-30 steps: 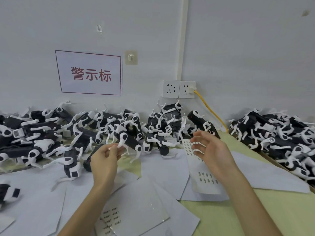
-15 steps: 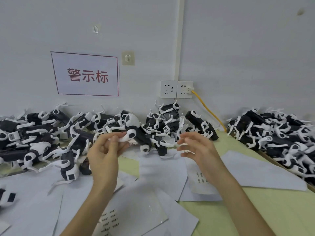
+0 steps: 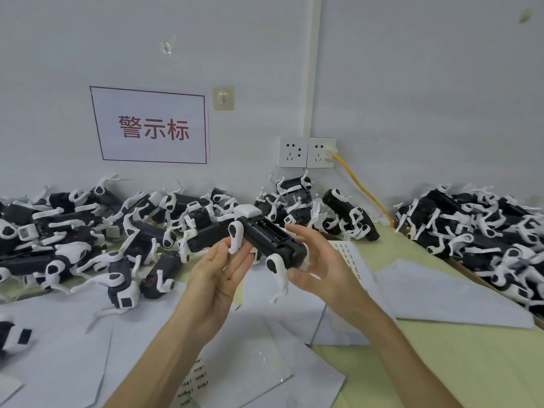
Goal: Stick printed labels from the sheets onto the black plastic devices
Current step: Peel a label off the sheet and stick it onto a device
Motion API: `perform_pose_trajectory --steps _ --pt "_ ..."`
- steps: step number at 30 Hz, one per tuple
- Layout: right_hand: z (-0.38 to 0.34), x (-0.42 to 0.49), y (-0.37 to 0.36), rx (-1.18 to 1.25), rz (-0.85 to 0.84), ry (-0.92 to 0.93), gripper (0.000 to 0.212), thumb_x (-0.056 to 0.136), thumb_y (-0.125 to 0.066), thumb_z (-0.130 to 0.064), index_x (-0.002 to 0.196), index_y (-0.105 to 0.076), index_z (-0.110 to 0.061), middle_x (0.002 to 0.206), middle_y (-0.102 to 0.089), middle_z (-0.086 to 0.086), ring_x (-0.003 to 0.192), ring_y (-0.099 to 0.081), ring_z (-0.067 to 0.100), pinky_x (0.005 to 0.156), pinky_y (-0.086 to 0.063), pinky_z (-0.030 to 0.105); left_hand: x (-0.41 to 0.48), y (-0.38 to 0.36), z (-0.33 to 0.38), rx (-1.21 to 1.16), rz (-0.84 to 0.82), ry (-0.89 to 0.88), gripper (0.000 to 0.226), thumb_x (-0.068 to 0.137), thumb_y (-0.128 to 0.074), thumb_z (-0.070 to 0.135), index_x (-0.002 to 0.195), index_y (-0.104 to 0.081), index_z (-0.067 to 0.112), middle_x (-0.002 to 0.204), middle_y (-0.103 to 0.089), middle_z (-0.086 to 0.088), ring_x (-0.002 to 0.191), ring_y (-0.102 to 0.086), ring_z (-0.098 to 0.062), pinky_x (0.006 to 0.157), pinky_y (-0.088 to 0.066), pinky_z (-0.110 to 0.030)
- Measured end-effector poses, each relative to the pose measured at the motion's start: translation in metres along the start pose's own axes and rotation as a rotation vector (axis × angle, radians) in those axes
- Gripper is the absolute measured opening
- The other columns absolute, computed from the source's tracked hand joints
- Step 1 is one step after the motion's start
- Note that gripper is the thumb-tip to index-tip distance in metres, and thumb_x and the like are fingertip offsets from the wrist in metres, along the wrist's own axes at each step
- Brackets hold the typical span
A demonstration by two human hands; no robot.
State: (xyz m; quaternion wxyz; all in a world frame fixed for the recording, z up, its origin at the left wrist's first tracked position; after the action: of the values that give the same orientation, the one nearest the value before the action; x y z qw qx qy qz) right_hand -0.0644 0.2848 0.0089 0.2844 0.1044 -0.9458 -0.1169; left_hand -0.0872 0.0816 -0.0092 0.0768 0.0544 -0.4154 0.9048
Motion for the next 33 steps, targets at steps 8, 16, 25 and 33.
perform_pose_trajectory --steps 8,16,25,33 --pt "0.007 0.003 -0.009 -0.007 0.197 0.007 0.046 0.078 -0.075 -0.054 0.122 -0.060 -0.050 0.112 -0.071 -0.013 0.102 -0.070 0.017 0.087 -0.057 0.034 -0.001 0.002 0.000 0.182 -0.032 -0.014 0.028 0.094 -0.059 0.020 0.118 -0.061 0.005 0.113 -0.076 -0.013 0.113 -0.071 -0.026 0.080 -0.061 -0.028" --pt "0.007 0.003 0.000 0.045 0.239 -0.032 0.035 0.074 -0.067 -0.048 0.103 -0.070 -0.028 0.079 -0.062 -0.004 0.062 -0.059 0.021 0.065 -0.050 0.039 -0.009 -0.006 0.002 0.630 0.056 -0.109 0.063 0.078 -0.081 0.047 0.134 -0.057 0.033 0.123 -0.067 0.008 0.110 -0.066 -0.003 0.086 -0.053 -0.024" --pt "0.002 0.003 -0.001 0.152 0.182 -0.117 0.043 0.087 -0.061 -0.042 0.122 -0.062 -0.017 0.108 -0.069 0.014 0.081 -0.066 0.027 0.067 -0.054 0.037 -0.015 -0.009 -0.007 1.015 -0.393 0.143 0.039 0.077 -0.085 0.022 0.115 -0.074 0.021 0.103 -0.076 -0.002 0.087 -0.067 -0.011 0.073 -0.053 -0.020" --pt "0.015 0.005 0.040 -0.176 0.641 -0.181 0.021 0.096 -0.062 -0.009 0.102 -0.068 -0.028 0.100 -0.068 -0.007 0.084 -0.065 0.013 0.073 -0.046 0.022 -0.014 -0.013 -0.012 0.675 -0.135 0.354 0.020 0.069 -0.079 0.029 0.075 -0.075 0.010 0.073 -0.067 -0.006 0.068 -0.063 -0.018 0.063 -0.051 -0.027"
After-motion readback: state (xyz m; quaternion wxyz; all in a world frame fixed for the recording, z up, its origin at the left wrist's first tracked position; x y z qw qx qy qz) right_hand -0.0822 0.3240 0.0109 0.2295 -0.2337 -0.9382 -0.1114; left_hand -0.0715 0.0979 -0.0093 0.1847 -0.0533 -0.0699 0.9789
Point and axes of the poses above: each hand's wrist, its own x-axis towards the middle knuckle, its own y-axis out of the back of the hand, z = x × y, the point moved 1 cm from there along x, towards the middle knuckle
